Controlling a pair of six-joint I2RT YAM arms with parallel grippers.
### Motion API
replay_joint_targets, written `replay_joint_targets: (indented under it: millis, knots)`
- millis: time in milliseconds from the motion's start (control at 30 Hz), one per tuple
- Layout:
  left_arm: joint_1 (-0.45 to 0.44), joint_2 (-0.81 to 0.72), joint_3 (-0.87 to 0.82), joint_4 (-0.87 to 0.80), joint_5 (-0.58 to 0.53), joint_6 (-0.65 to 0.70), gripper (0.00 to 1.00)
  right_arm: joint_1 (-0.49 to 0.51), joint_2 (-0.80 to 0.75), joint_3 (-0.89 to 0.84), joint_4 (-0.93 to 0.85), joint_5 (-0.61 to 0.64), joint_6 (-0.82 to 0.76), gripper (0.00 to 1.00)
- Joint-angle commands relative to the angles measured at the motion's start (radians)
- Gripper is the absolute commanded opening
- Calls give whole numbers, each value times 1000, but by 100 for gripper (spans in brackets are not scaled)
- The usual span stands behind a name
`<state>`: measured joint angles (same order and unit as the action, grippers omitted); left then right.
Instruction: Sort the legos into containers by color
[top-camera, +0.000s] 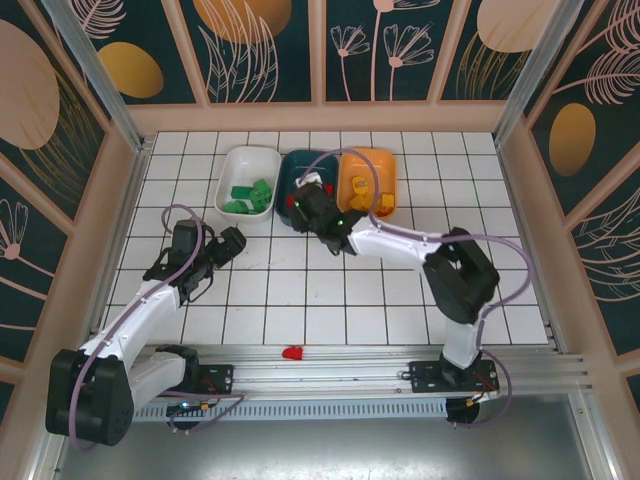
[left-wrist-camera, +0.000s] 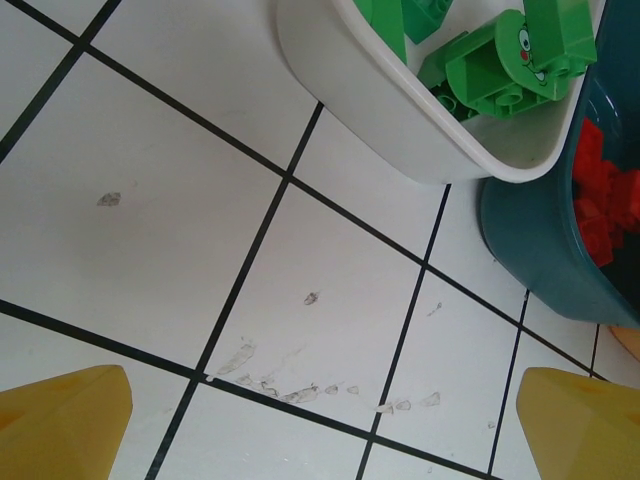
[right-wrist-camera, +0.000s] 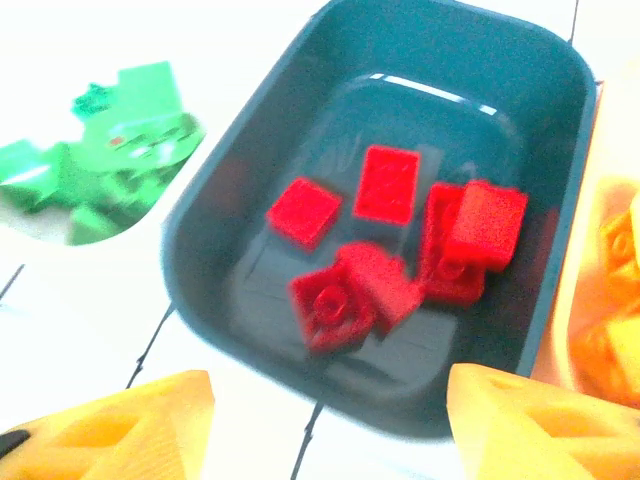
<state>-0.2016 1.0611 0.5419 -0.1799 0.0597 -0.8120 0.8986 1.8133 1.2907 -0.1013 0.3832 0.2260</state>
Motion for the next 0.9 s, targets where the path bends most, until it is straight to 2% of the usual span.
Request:
replay_joint_targets:
  millis: [0, 200, 333, 467, 667, 733, 867]
  knots:
    - [5, 12, -24, 45, 20, 4, 99, 90, -103, -94, -97, 29, 88, 62]
    - [5, 12, -33, 59, 32, 7, 99, 228, -246, -264, -250, -163, 180, 59]
    - [6, -7, -49, 61, 28, 10, 98, 414, -286, -340, -268, -198, 119, 56]
    - [5, -16, -61, 68, 46, 1, 99, 533, -274, -358, -279, -223, 100, 49]
    - [6, -62, -78, 63, 54, -7, 98, 604, -228, -356, -282, -313, 72, 50]
    - [5, -78, -82, 62, 56, -9, 98, 621, -210, -347, -279, -307, 60, 54]
    - [5, -89, -86, 50, 55, -6, 98, 625, -157, -331, -278, -308, 30, 55]
